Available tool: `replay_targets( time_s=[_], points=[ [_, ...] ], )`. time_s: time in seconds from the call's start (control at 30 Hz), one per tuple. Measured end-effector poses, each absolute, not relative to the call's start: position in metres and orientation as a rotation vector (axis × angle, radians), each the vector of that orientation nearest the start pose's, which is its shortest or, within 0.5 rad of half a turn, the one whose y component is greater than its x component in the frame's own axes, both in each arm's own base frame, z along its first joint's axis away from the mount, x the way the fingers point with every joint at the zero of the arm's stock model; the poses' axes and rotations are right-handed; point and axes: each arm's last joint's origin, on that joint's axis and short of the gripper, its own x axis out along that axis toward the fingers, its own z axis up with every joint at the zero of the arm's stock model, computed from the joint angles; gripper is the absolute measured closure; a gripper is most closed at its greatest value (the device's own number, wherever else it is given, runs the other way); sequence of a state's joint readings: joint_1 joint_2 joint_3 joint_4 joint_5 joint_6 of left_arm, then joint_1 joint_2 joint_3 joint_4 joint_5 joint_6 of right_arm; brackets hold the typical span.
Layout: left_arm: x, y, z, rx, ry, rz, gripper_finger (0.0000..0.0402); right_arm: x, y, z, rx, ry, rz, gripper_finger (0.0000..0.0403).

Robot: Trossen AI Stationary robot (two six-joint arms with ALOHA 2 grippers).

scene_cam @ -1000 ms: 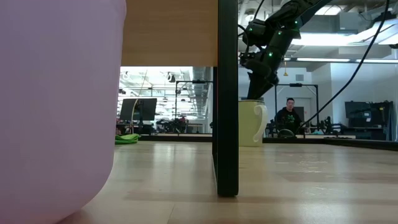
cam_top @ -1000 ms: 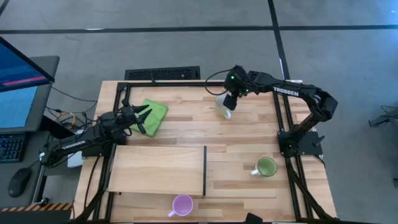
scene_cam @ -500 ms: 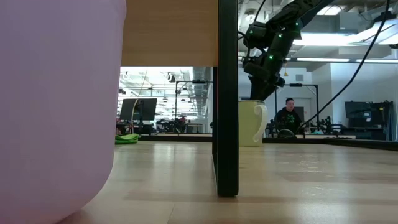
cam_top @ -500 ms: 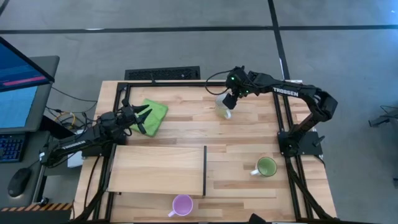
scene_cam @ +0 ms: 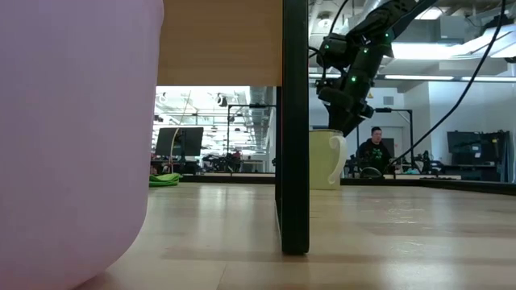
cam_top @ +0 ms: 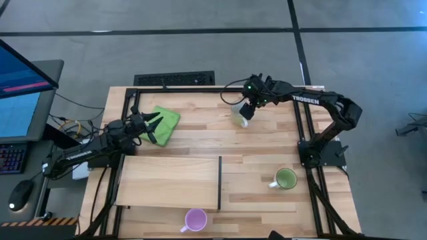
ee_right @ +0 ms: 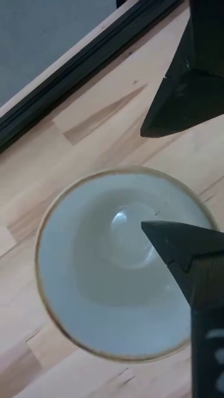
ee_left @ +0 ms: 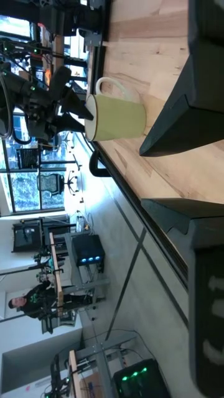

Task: Stack small to large cups/mugs on shelf
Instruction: Put the light green mug on the shelf

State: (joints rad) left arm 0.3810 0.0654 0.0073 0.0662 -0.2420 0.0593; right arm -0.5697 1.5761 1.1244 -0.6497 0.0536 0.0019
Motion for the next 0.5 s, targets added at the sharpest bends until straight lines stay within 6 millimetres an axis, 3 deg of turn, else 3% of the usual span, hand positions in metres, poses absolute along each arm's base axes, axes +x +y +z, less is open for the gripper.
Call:
replay_targets(
  time_s=[0.5],
  points=[
    [0.0907,0.0438,0.1671,0.058,0.011,0.623,0.0291,0.2626,-0.1701,0.2289,0.275,1.070,-0.555,0.0148]
  ],
)
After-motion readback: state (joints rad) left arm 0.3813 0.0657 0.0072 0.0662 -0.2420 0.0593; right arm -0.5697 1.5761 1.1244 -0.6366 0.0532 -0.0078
